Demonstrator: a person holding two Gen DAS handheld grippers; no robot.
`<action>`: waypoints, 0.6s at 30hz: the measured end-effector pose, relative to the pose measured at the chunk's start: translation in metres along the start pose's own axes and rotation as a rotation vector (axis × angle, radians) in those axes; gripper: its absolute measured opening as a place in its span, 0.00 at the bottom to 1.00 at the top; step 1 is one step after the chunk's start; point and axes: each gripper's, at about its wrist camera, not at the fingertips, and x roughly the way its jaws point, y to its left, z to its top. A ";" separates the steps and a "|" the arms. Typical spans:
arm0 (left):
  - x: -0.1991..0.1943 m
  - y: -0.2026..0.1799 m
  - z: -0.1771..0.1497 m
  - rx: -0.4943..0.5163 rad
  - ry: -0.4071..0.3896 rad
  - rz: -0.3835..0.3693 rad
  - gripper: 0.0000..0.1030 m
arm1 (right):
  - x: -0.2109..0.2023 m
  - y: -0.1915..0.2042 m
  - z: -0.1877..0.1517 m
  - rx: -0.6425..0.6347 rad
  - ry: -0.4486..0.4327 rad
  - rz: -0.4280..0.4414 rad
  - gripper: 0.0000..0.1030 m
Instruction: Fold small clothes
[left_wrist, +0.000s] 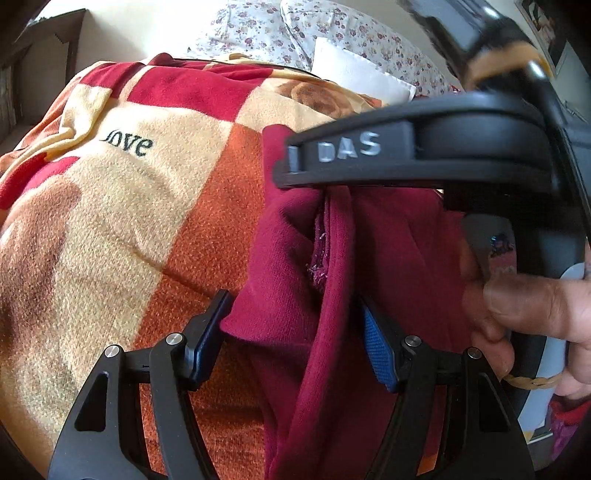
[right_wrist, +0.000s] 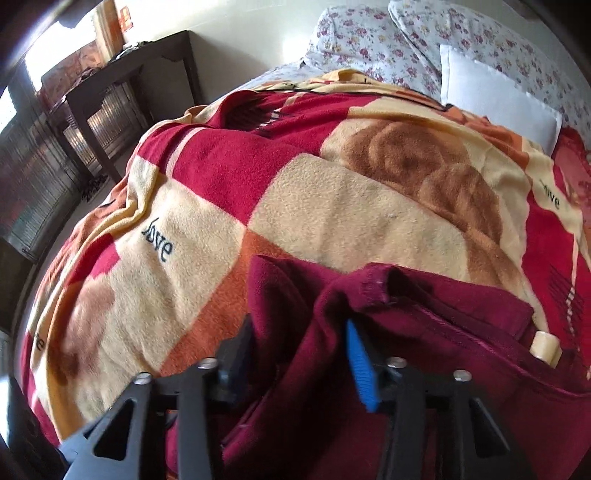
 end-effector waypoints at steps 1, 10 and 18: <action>-0.002 0.000 0.000 -0.004 0.001 -0.014 0.49 | -0.003 -0.003 -0.002 0.004 -0.005 0.020 0.32; -0.033 -0.026 0.002 0.019 -0.018 -0.072 0.29 | -0.050 -0.047 -0.024 0.175 -0.104 0.276 0.19; -0.070 -0.101 0.007 0.143 -0.067 -0.137 0.28 | -0.134 -0.085 -0.047 0.209 -0.254 0.330 0.18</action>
